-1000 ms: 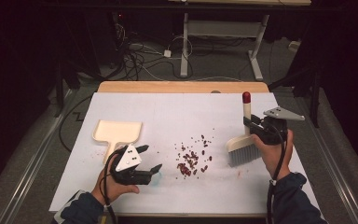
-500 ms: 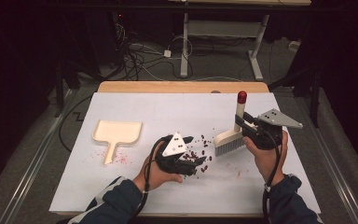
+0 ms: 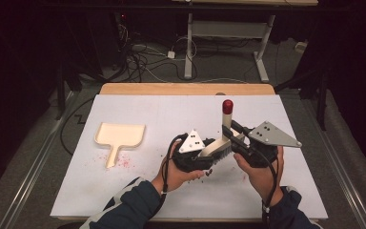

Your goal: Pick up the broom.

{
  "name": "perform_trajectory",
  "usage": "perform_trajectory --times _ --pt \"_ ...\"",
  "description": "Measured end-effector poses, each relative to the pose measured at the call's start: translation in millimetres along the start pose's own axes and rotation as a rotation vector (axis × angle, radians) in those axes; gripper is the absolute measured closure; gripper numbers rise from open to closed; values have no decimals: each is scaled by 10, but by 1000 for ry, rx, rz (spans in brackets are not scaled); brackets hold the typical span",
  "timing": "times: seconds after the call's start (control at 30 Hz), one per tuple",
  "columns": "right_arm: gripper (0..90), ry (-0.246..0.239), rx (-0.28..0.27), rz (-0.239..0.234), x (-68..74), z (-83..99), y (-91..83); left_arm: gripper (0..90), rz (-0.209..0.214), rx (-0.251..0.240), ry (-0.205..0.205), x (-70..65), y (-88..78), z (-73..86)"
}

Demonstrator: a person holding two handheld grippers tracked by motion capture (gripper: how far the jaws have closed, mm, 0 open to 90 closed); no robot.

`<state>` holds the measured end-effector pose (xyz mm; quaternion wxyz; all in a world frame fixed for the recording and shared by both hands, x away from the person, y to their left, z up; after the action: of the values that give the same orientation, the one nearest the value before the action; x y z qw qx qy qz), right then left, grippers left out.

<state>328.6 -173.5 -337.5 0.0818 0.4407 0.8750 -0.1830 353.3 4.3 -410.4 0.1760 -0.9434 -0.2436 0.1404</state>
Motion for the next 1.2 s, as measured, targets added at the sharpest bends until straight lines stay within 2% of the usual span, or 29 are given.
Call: perform_trajectory --times 0.07,0.1,0.13,0.17,0.27,0.3,0.33,0.47,0.53,0.67,0.8,0.83,0.87,0.9,0.93,0.97,1.0,1.03,1.07,1.1,1.2 --pt "704 3 -3 -17 35 -11 -12 646 12 -10 16 28 -72 8" --pt "704 3 -3 -17 35 -11 -12 646 13 -6 25 40 -105 12" --pt "702 -3 -5 -43 54 -21 -20 653 17 4 37 57 -135 18" --pt "702 -3 -5 -43 54 -21 -20 653 23 11 44 77 -165 25" --pt "689 -9 -13 -89 59 -32 -31 657 31 42 63 132 -245 34" --pt "601 -32 -31 -126 56 -50 -44 658 42 52 67 147 -271 37" --pt "601 -32 -31 -126 56 -50 -44 658 48 61 75 159 -299 40" --pt "508 -156 -25 -204 69 -46 -72 658 70 82 106 183 -425 48" --pt "476 -224 14 -233 57 4 -61 658 78 101 137 175 -491 65" --pt "401 -295 72 -393 60 142 -22 658 104 141 176 144 -617 132" --pt "372 -374 144 -527 183 352 91 658 158 157 198 89 -711 182" --pt "372 -374 144 -527 183 352 91 658 175 161 207 70 -726 191" --pt "364 -375 161 -577 236 416 163 657 194 163 219 50 -737 199" --pt "364 -375 161 -577 236 416 163 657 212 164 226 31 -744 205" --pt "386 -379 153 -630 303 465 218 657 225 167 232 18 -748 204" --pt "386 -379 153 -630 303 465 218 657 235 165 232 7 -748 202" --pt "414 -385 154 -655 345 490 241 657 245 164 231 6 -748 199" --pt "505 -406 150 -674 413 537 274 656 256 160 224 12 -749 198" --pt "505 -406 150 -674 413 537 274 656 254 166 222 27 -745 201" --pt "544 -373 141 -705 403 562 303 656 261 173 219 43 -739 206" --pt "579 -373 141 -729 407 597 311 651 275 188 219 64 -722 222"
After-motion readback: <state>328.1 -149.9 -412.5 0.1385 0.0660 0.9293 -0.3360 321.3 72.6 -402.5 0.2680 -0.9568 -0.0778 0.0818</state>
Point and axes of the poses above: each handheld gripper's, and its own axes: y roughly forward along the jaws, z roughly out of its underside, x roughly to its left, the point moved 2 cm from there along y, roughly forward along the jaws, and after that the axes turned 10 degrees about -y, right-handed, at the moved point
